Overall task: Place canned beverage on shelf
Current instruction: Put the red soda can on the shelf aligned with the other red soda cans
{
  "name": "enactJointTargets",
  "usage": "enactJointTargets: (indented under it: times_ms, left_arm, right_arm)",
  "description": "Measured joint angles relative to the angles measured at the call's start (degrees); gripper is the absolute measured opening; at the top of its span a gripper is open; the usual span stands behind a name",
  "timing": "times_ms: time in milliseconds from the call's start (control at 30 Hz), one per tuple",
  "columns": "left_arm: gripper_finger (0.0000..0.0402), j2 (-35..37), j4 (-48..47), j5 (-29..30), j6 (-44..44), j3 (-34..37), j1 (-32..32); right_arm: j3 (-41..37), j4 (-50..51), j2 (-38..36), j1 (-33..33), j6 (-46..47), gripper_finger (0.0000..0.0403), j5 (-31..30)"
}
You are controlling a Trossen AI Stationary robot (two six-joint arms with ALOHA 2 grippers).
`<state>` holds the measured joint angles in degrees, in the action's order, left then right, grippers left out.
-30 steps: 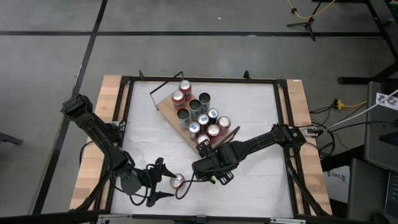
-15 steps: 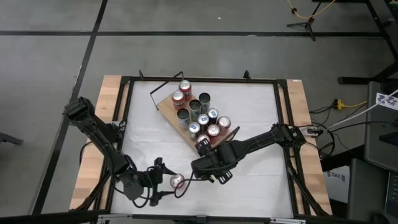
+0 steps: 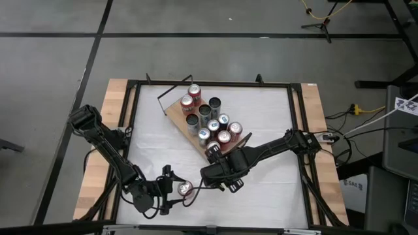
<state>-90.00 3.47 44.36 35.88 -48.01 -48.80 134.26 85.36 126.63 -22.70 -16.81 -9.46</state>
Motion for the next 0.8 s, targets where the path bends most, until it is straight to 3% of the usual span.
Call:
enactJointTargets:
  times_ms: [300,533,800]
  left_arm:
    - [0.0341,0.0,1.7,0.3,0.0,0.0,-0.5]
    - [0.0341,0.0,1.7,6.1,-0.4,0.0,-2.4]
    - [0.0341,0.0,0.6,5.7,1.1,0.0,-3.4]
  right_arm:
    - [0.0,0.0,0.0,0.0,0.0,0.0317,0.0]
    - [0.0,0.0,0.1,0.0,0.0,0.0317,0.0]
    - [0.0,-0.1,0.1,0.0,0.0,0.0317,0.0]
